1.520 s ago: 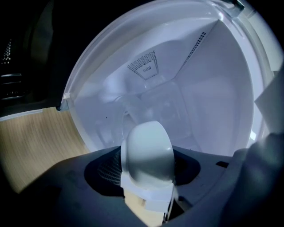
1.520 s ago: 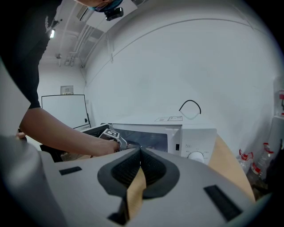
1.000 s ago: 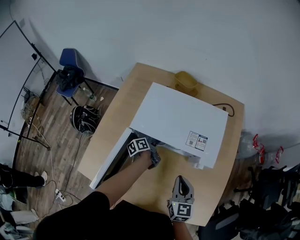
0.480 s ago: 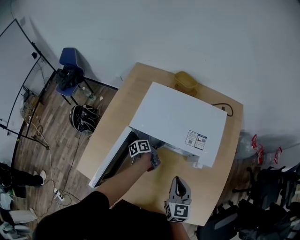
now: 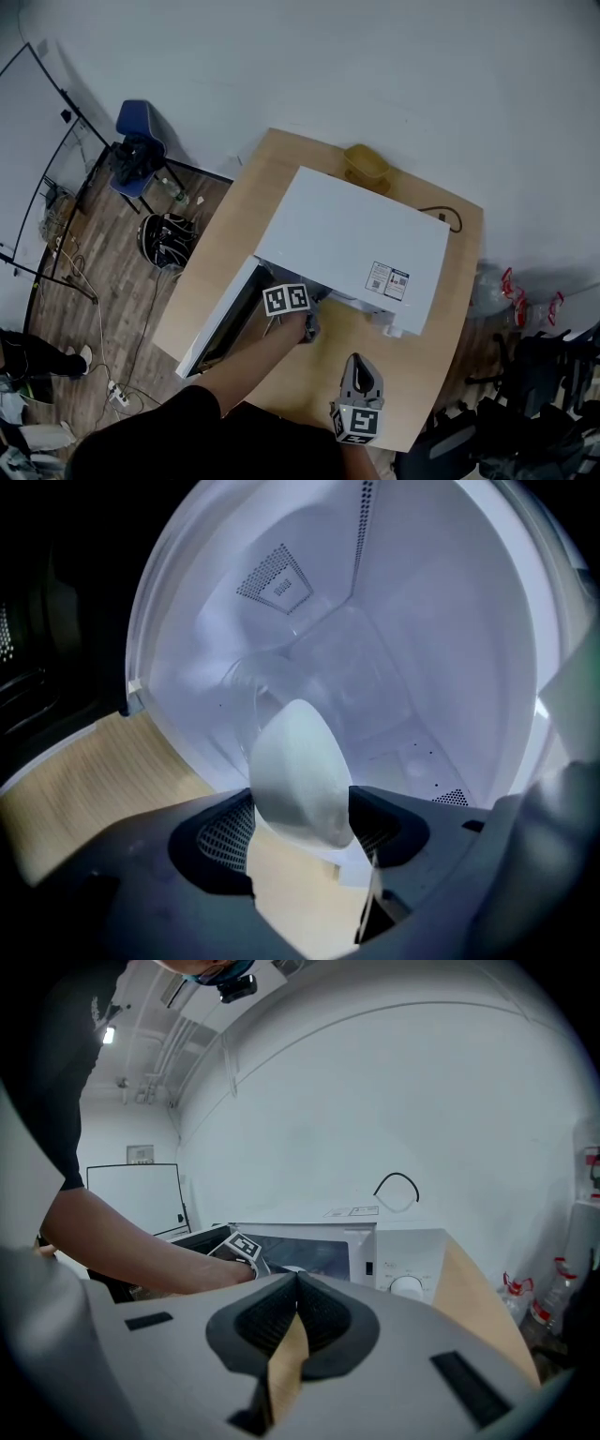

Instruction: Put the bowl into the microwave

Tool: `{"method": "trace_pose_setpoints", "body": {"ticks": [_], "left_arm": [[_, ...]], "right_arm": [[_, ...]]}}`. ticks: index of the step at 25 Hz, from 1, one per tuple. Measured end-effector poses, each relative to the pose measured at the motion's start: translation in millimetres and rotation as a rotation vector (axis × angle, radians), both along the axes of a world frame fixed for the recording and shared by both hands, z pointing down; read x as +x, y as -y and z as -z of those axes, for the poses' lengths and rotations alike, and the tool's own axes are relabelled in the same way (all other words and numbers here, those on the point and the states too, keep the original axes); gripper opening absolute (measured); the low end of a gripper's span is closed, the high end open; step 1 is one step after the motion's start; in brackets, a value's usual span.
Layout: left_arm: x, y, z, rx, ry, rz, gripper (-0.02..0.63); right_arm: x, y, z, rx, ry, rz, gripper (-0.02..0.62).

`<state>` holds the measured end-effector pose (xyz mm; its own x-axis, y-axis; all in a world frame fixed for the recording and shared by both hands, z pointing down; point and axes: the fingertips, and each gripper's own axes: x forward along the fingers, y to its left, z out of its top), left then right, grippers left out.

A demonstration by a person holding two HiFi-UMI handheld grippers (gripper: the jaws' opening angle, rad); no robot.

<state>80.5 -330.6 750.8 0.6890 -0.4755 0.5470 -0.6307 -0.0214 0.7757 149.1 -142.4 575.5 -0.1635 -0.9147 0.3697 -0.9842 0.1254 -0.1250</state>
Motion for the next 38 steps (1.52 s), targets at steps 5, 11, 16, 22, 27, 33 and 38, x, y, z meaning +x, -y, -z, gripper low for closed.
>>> {"method": "trace_pose_setpoints", "body": {"ticks": [5,11,16,22,27,33,38], "left_arm": [[-3.5,8.4,2.6,0.026,0.03,-0.005,0.291],[-7.1,12.3,2.5,0.062,0.113,-0.031,0.295],[-3.9,12.7,14.0,0.149,0.093,-0.047,0.314],[-3.0,11.3,8.7,0.135,0.069,-0.05,0.347],[-5.1,14.0,8.4,0.168,0.096,-0.067,0.353],[-14.5,20.4,21.3,0.264,0.054,-0.059,0.353],[-21.5,13.9,32.3,0.326,0.093,-0.074,0.354]], "right_arm": [[3.6,-1.5,-1.6,-0.003,0.002,-0.01,0.06],[3.1,-2.6,-1.6,-0.005,0.002,-0.009,0.06],[4.7,-6.0,-1.4,-0.006,-0.005,-0.013,0.06],[4.6,-13.7,-6.7,-0.025,0.008,-0.028,0.06],[-9.7,-20.8,-11.8,-0.046,0.025,-0.011,0.06],[-23.2,-19.6,-4.9,-0.03,0.03,0.018,0.06],[-15.3,-17.6,-4.0,-0.024,0.019,-0.001,0.06]]}}
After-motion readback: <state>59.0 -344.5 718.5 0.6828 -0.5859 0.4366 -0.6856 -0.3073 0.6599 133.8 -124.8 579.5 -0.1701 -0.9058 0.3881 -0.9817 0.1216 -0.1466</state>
